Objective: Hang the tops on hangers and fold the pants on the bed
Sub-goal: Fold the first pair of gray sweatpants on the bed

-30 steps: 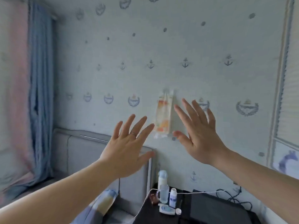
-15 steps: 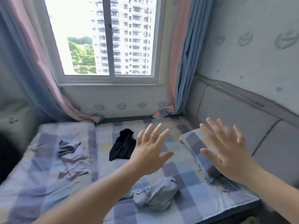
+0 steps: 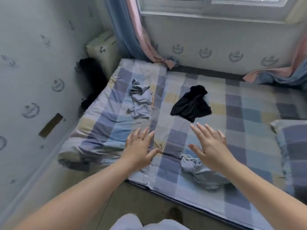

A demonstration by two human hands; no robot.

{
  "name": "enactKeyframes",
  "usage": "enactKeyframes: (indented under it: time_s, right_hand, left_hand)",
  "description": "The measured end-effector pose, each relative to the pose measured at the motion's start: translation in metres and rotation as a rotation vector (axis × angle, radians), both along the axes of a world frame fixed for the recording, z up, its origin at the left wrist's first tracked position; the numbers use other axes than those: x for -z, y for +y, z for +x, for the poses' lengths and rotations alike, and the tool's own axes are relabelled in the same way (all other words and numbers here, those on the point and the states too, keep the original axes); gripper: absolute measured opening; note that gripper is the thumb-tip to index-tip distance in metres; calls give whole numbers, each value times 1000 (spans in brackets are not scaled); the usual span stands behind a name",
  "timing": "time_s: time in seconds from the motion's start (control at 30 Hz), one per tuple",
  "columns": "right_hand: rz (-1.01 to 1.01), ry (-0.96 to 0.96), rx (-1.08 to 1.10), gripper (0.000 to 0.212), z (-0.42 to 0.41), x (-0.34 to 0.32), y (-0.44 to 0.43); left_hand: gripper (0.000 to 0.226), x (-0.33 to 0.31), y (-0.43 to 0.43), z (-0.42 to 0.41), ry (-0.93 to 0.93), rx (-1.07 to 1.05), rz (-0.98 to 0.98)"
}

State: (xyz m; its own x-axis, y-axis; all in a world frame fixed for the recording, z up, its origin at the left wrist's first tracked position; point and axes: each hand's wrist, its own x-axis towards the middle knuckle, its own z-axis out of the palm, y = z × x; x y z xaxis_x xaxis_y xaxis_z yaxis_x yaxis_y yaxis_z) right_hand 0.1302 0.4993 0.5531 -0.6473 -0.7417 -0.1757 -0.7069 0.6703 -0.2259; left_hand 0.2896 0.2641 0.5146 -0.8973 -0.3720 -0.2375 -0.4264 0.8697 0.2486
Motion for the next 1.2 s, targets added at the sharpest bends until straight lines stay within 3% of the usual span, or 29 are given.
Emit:
enactKeyframes:
  time_s: [0.23, 0.63, 0.8, 0.93, 1.2]
  right_hand:
    - [41, -100, -124, 66, -17, 36, -106]
    - [173, -213, 25, 64, -6, 123, -312]
    - [245, -363, 174, 66, -18, 223, -392]
    - [226, -395, 173, 66, -52, 334, -451]
    - [135, -127, 119, 75, -156, 522, -558]
  left_hand:
    - [74, 35, -80, 17, -90, -191, 67]
    - [73, 138, -289, 9, -253, -137, 217]
    - [63, 233, -358, -7, -339, -103, 270]
    - [64, 340, -406, -50, -343, -33, 261]
    - [74, 516, -476, -214, -20, -13, 259]
